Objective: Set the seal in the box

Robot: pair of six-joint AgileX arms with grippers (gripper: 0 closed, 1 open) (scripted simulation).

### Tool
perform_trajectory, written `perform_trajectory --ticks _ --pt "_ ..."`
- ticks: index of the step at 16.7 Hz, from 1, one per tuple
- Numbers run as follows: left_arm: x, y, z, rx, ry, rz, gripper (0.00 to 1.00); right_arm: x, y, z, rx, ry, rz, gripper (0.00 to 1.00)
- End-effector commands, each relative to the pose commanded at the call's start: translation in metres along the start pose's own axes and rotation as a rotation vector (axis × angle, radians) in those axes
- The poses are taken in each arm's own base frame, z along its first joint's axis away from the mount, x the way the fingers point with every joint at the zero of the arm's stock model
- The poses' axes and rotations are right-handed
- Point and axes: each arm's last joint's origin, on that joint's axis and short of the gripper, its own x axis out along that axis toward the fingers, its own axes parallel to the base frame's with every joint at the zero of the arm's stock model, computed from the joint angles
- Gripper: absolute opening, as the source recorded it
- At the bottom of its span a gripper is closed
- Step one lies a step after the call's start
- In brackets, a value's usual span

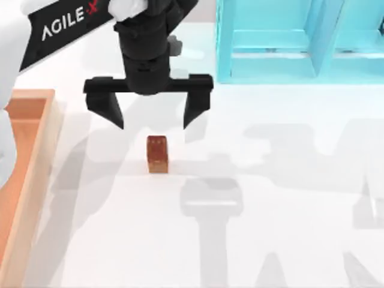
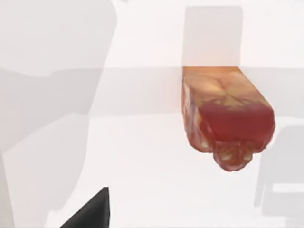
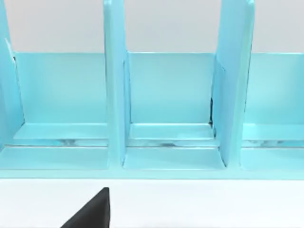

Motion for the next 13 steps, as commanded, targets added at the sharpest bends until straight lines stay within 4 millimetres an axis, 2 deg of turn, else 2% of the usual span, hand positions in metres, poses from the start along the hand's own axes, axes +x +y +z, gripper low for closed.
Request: perform_trajectory --ticks 3,5,11,13 --pt "0.001 0.002 0.001 -0.003 0.000 0.000 1.00 0.000 0.000 0.000 0.000 0.000 0.000 1.00" --pt "0.013 0.001 0.002 0.000 0.005 0.003 1.00 0.000 0.000 0.000 0.000 0.000 0.000 1.00" --pt "0.083 -0.001 0.003 0.000 -0.008 -0.004 1.00 0.000 0.000 0.000 0.000 0.000 0.000 1.00" --pt "0.098 0.000 0.000 0.000 -0.001 0.000 1.00 0.000 0.000 0.000 0.000 0.000 0.000 1.00"
